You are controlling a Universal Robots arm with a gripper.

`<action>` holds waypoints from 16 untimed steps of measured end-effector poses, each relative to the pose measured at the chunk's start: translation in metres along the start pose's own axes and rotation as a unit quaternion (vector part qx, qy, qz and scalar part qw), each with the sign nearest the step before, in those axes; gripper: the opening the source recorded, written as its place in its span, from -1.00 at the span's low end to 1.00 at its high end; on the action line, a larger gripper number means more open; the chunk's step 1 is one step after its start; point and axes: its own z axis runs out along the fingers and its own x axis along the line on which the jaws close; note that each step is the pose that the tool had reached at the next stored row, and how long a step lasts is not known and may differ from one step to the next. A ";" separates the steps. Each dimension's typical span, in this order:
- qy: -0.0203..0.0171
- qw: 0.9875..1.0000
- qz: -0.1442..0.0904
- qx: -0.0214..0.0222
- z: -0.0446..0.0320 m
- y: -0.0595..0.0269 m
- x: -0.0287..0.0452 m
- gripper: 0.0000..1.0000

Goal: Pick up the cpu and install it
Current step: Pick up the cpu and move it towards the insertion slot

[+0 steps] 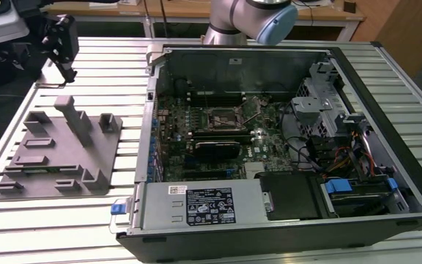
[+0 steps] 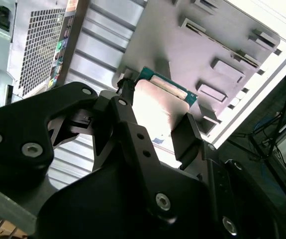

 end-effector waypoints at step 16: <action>0.000 1.000 0.000 0.000 0.0020 0.0029 -0.0412 0.09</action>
